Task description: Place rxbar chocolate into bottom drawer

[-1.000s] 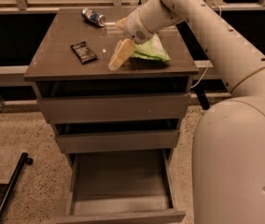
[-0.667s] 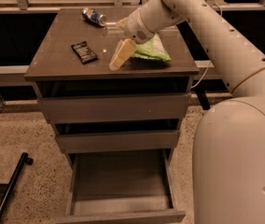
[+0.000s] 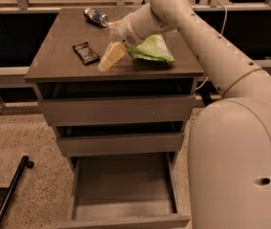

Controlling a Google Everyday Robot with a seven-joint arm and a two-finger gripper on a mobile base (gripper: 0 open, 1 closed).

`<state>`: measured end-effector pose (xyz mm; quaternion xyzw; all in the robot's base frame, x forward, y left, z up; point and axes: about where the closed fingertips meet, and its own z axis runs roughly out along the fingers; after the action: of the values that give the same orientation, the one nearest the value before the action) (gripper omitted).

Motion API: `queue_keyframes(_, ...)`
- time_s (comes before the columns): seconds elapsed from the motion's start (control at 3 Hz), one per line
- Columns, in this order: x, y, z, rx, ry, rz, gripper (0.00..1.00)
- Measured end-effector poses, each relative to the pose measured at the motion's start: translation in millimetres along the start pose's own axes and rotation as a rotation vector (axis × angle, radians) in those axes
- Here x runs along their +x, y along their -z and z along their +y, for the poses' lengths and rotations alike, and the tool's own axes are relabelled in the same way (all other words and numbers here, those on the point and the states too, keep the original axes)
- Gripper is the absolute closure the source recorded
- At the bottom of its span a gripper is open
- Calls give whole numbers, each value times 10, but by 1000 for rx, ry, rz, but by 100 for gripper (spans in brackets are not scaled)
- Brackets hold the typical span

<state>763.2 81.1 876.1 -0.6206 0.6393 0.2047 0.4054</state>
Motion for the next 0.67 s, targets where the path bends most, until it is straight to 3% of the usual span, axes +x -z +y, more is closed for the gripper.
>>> queue_keyframes(0.67,-127,-451,-270,61,-44,-104,0)
